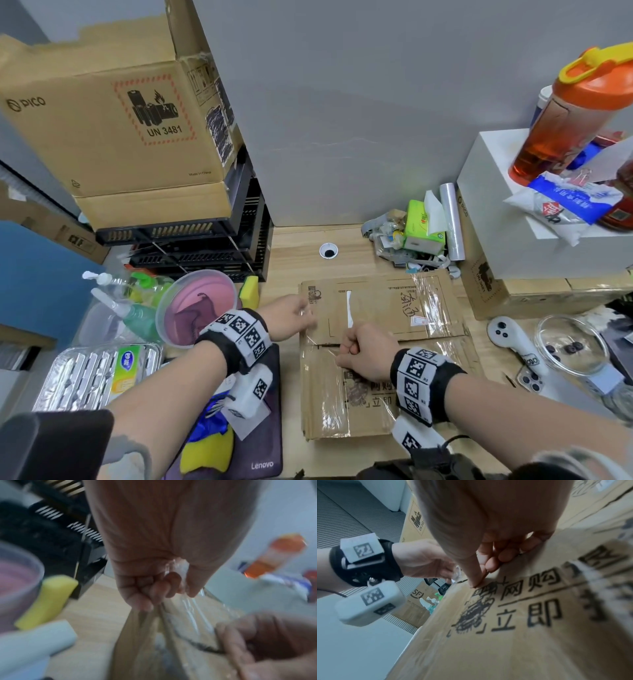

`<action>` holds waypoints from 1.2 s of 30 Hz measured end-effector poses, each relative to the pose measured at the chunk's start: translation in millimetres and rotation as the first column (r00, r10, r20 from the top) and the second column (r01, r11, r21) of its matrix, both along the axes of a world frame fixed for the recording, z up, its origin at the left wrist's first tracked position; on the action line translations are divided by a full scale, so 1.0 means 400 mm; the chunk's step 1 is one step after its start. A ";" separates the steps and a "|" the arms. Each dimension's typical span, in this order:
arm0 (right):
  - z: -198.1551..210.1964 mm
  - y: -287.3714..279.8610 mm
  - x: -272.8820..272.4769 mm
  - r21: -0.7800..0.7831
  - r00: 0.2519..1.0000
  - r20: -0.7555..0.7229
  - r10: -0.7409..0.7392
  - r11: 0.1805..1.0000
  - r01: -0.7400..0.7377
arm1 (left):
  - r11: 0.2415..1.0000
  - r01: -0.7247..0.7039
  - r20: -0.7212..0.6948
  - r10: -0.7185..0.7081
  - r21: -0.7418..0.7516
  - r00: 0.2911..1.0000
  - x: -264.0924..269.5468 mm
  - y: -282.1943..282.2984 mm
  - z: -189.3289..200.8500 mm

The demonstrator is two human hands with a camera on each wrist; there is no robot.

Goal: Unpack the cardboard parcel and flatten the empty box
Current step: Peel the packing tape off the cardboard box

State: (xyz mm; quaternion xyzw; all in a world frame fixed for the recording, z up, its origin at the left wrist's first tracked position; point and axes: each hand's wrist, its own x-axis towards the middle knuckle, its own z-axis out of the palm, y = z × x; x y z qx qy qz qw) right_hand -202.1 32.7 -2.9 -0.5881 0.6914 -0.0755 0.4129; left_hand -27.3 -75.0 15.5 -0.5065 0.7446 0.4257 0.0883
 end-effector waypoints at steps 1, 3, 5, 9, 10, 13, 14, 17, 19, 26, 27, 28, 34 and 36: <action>0.000 -0.001 -0.001 0.000 1.000 -0.001 0.005 1.000 -0.005 | 1.000 0.000 0.002 0.000 0.015 1.000 0.007 0.003 -0.001; 0.000 -0.003 0.000 -0.001 1.000 -0.008 0.020 1.000 -0.020 | 0.995 -0.068 -0.058 0.072 0.068 0.996 0.019 0.003 -0.008; -0.001 -0.004 -0.001 -0.017 0.999 -0.021 0.035 0.999 -0.036 | 0.985 -0.131 -0.122 0.145 0.110 0.982 0.033 -0.005 -0.005; -0.003 -0.007 -0.003 -0.027 0.997 -0.040 0.063 0.998 -0.064 | 0.973 -0.151 -0.184 0.182 0.173 0.966 0.073 -0.021 0.022; -0.003 -0.009 -0.004 -0.027 0.997 -0.041 0.068 0.997 -0.069 | 0.976 -0.137 -0.176 0.167 0.169 0.970 0.085 -0.022 0.025; -0.002 -0.012 -0.006 -0.032 0.996 -0.044 0.083 0.996 -0.085 | 0.996 -0.012 -0.052 0.017 0.090 0.999 0.101 -0.019 0.017; -0.002 -0.011 -0.006 -0.034 0.995 -0.048 0.087 0.995 -0.089 | 0.998 0.020 -0.013 -0.020 0.067 1.000 0.102 -0.014 0.011; -0.010 -0.011 -0.007 -0.035 0.994 -0.060 0.086 0.995 -0.088 | 0.993 0.000 -0.008 0.001 0.115 1.000 0.116 -0.002 -0.012; -0.015 -0.012 -0.008 -0.036 0.995 -0.064 0.082 0.996 -0.084 | 0.985 -0.067 -0.031 0.073 0.160 0.997 0.124 0.006 -0.021; -0.018 -0.014 -0.011 -0.007 0.994 -0.063 0.095 0.995 -0.095 | 0.976 -0.160 -0.017 0.165 0.146 0.986 0.137 0.032 -0.053; -0.017 -0.014 -0.012 -0.003 0.993 -0.061 0.098 0.995 -0.098 | 0.979 -0.166 -0.003 0.167 0.120 0.986 0.141 0.037 -0.065; -0.016 -0.013 -0.011 0.003 0.993 -0.061 0.101 0.995 -0.101 | 0.981 -0.174 0.003 0.174 0.092 0.985 0.143 0.043 -0.076; 0.005 -0.016 -0.007 -0.038 0.989 -0.081 0.128 0.991 -0.131 | 0.939 -0.265 -0.139 0.299 0.219 0.944 0.134 0.070 -0.091; 0.024 -0.021 0.005 -0.150 0.943 -0.236 0.233 0.950 -0.272 | 0.929 -0.260 -0.153 0.306 0.262 0.940 0.129 0.074 -0.083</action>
